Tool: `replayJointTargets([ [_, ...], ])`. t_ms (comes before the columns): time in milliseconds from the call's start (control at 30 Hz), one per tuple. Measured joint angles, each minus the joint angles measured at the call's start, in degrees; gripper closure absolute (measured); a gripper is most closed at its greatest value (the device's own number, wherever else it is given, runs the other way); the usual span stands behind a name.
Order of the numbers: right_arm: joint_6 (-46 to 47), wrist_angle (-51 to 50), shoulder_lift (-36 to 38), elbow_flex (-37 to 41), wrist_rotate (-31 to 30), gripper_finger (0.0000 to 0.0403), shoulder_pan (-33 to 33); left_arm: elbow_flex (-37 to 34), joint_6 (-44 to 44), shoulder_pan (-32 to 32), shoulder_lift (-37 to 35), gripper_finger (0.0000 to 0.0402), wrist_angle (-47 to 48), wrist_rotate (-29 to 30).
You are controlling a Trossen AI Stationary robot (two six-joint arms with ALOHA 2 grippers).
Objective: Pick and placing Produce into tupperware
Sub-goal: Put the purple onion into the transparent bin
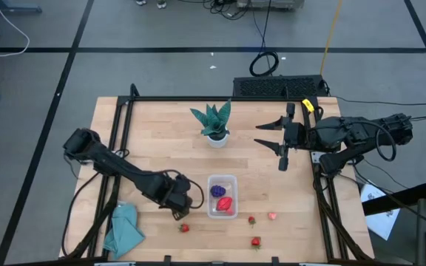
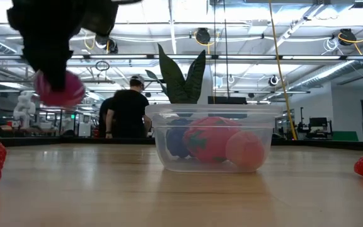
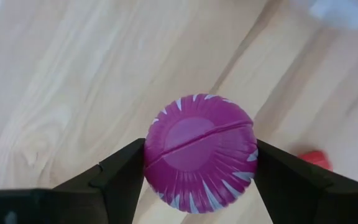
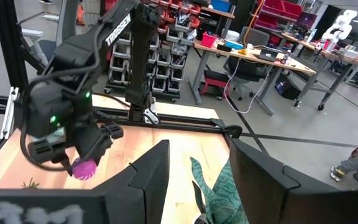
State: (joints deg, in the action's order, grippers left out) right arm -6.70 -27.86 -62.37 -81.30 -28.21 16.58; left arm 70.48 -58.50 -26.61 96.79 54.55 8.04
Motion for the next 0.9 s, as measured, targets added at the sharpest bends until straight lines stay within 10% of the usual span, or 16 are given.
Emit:
replayJointTargets([
  [467, -0.2, 0.2, 0.0, 0.0, 0.0, 0.0243, 0.0, 14.7, 23.1, 7.7, 0.4, 0.0128, -3.9, 5.1],
  [900, -2.1, 0.2, 0.0, 0.0, 0.0, 0.0243, 0.0, 28.3, 37.7, 13.2, 15.4, 0.0128, -0.3, 3.7],
])
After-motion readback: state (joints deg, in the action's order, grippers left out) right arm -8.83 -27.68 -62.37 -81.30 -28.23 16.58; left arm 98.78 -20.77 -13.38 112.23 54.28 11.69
